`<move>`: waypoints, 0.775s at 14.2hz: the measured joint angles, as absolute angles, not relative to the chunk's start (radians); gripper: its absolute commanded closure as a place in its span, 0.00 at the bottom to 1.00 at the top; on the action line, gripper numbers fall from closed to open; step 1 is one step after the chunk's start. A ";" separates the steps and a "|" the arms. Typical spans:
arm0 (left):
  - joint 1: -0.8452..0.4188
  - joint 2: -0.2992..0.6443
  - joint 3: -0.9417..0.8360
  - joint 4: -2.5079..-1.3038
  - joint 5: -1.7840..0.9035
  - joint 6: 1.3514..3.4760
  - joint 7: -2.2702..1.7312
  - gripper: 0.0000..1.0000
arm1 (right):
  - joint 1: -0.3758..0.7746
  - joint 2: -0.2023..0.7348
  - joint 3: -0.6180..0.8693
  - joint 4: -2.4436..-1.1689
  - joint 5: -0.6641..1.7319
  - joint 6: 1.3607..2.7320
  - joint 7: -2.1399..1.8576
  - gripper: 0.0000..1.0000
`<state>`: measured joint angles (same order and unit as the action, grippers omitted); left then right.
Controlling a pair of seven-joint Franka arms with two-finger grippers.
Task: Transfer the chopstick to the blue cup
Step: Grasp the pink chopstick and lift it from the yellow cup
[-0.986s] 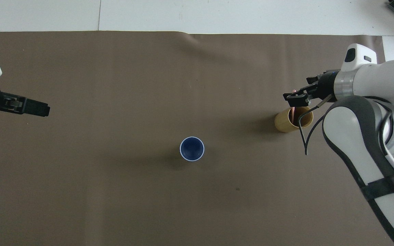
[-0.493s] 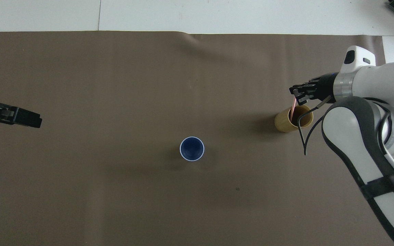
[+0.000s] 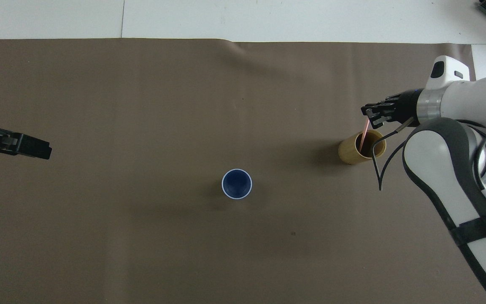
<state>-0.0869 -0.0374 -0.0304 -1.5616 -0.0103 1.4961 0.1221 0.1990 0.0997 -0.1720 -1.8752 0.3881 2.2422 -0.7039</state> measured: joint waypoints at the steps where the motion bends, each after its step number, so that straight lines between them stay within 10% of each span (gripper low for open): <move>1: -0.087 -0.037 -0.030 -1.562 -0.010 1.496 0.122 0.00 | 0.193 0.082 -0.173 -1.866 0.389 2.221 -0.701 1.00; 11: -0.086 -0.038 -0.030 -1.562 -0.010 1.496 0.122 0.00 | 0.216 -0.031 -0.155 -1.708 0.392 2.017 -0.492 1.00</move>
